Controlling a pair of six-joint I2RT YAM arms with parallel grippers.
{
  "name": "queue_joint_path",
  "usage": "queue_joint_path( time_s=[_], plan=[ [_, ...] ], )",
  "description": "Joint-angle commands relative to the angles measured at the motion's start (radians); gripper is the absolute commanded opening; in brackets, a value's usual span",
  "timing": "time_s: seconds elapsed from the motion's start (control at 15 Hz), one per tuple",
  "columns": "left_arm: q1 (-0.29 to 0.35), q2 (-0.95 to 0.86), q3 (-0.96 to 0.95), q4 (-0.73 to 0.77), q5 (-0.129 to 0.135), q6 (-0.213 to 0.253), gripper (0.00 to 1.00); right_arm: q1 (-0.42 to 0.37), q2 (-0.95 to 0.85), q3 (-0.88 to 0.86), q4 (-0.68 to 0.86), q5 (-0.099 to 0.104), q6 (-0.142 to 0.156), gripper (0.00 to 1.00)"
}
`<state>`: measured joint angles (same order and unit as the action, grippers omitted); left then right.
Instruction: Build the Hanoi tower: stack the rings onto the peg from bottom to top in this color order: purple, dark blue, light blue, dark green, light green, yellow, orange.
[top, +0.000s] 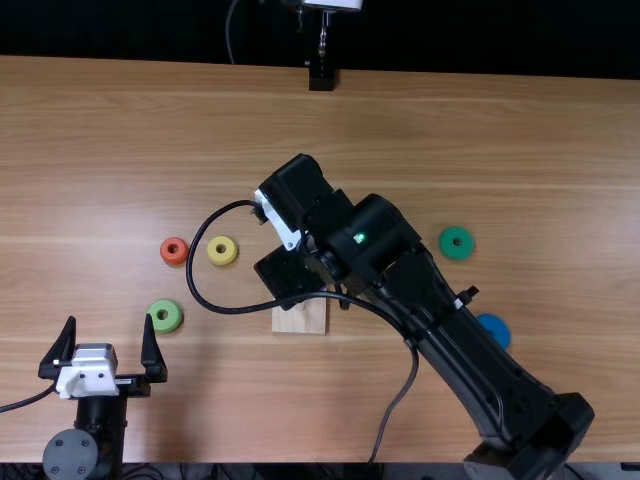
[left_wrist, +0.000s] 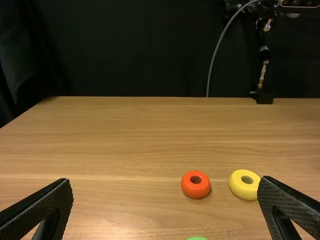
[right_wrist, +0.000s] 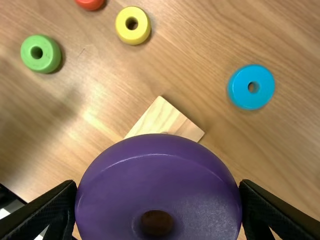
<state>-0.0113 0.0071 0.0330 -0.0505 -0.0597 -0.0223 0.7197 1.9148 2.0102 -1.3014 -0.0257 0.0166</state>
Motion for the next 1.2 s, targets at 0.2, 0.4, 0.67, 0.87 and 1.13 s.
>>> queue_joint_path(
  time_s=[0.2,0.4,0.67,0.87,1.13],
  plan=[
    [0.01,-0.007,-0.033,-0.04,0.017,0.011,1.0,0.009,0.013,0.03,0.004,0.0,0.005,0.0],
    [0.01,-0.007,-0.033,-0.04,0.017,0.011,1.0,0.007,0.013,0.03,0.003,0.002,0.004,0.0],
    [0.01,-0.007,-0.033,-0.04,0.017,0.011,1.0,0.007,0.053,0.03,0.003,0.002,0.005,0.0],
    [0.01,-0.007,-0.033,-0.04,0.017,0.011,1.0,0.004,0.062,0.03,0.003,0.002,0.004,0.0],
    [0.01,-0.007,-0.033,-0.04,0.017,0.011,1.0,0.004,0.062,0.03,-0.003,0.004,0.004,0.0]
  ],
)
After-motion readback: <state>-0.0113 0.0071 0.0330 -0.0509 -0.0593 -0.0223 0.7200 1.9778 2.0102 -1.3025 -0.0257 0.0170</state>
